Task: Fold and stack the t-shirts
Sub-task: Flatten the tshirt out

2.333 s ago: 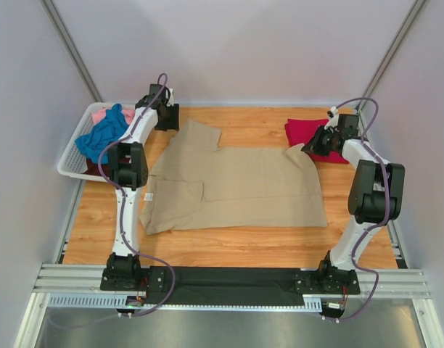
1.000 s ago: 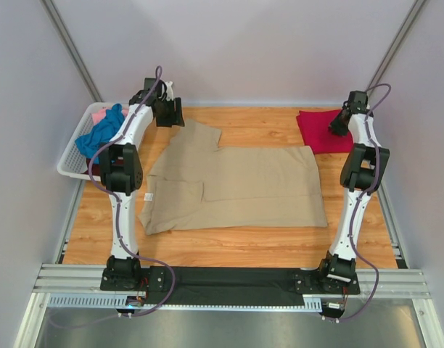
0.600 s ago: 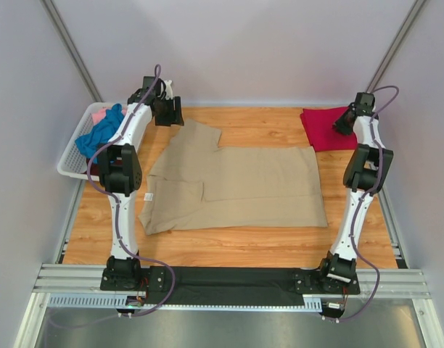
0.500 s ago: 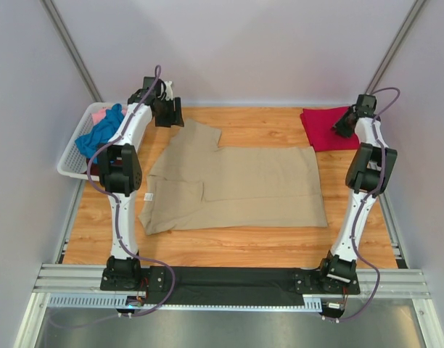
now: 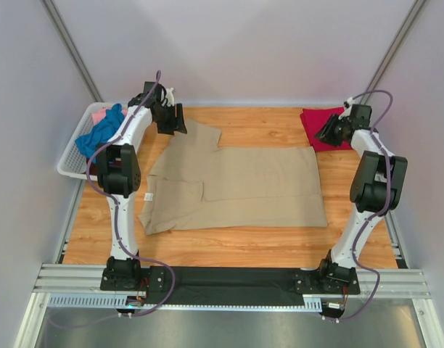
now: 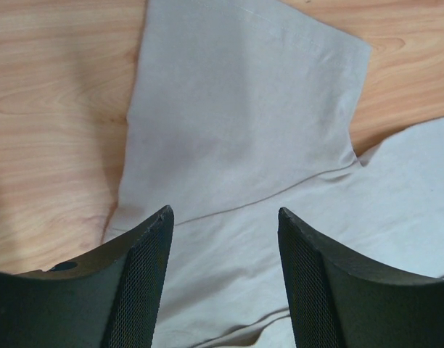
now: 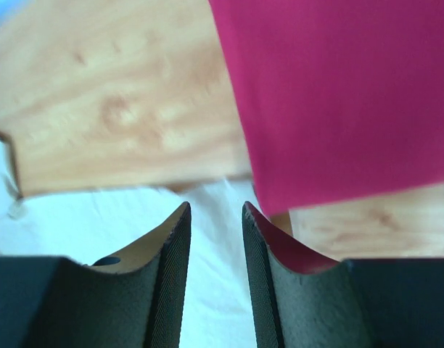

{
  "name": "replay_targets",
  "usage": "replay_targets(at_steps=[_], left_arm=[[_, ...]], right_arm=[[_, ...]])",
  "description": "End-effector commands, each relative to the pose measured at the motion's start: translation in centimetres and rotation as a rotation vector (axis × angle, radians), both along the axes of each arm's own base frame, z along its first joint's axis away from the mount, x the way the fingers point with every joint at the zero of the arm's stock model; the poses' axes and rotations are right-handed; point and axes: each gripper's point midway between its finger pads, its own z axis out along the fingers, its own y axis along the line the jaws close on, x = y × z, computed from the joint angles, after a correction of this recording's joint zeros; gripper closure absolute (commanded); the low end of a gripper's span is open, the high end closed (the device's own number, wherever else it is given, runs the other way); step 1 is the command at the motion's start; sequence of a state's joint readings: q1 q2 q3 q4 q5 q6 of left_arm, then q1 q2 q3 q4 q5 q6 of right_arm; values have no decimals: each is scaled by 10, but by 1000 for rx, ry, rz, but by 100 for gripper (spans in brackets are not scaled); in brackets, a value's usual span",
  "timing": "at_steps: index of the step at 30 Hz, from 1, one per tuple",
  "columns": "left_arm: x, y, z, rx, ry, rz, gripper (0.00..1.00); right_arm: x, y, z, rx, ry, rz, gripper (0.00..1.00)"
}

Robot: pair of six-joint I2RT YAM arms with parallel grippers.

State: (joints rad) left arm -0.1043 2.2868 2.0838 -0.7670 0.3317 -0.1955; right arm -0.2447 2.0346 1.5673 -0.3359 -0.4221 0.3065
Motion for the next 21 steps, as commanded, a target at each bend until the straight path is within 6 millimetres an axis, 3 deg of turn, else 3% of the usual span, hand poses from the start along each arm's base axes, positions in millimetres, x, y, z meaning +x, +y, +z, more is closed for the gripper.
replay_targets(at_steps=[1, 7, 16, 21], left_arm=[[-13, -11, 41, -61, -48, -35, 33], [-12, -7, 46, -34, -61, -33, 33], [0, -8, 42, -37, -73, -27, 33], [13, 2, 40, 14, -93, -5, 33]], right_arm=[[-15, 6, -31, -12, 8, 74, 64], [-24, -2, -55, -55, 84, 59, 64], [-19, 6, -69, -2, 127, 109, 65], [-20, 9, -78, 25, 169, 108, 67]])
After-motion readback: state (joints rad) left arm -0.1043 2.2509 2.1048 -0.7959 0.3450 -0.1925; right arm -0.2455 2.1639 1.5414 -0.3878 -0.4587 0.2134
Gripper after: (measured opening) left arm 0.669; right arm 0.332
